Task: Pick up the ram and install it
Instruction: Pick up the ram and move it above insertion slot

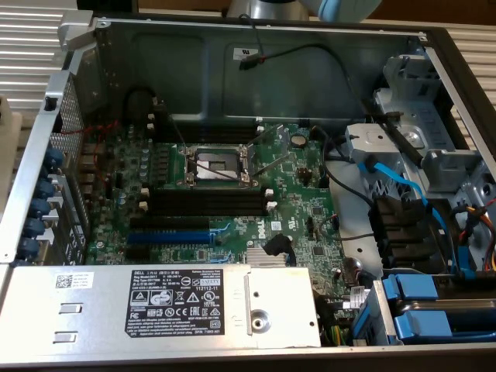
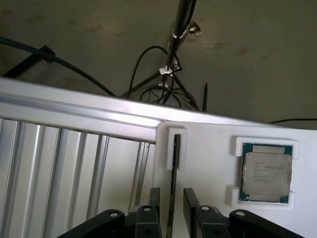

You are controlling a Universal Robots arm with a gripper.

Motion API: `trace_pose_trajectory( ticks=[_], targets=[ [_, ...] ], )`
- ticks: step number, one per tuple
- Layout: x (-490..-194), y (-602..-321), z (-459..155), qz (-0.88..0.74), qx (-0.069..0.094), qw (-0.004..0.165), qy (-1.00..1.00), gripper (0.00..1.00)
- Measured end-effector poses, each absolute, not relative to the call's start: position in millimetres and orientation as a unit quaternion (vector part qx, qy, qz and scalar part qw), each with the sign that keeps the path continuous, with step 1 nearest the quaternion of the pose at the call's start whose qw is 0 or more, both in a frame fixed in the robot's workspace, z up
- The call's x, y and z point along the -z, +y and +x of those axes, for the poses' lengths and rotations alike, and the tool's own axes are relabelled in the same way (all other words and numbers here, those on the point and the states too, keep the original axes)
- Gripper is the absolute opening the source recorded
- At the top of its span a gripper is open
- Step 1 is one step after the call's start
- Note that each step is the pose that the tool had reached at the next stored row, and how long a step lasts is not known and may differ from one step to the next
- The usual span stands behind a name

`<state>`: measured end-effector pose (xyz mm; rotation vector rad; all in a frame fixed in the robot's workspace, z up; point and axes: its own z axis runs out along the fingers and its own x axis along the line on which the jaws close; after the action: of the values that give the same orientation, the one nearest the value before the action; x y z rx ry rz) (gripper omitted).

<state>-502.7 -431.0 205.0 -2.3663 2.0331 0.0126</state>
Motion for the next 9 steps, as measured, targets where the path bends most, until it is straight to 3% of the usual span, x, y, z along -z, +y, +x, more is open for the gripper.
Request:
trace_pose_trajectory(
  ticks=[9],
  targets=[
    [-203.1,-431.3,-502.7,-0.758,-0.013,0.022,0.652,0.33]
  ],
)
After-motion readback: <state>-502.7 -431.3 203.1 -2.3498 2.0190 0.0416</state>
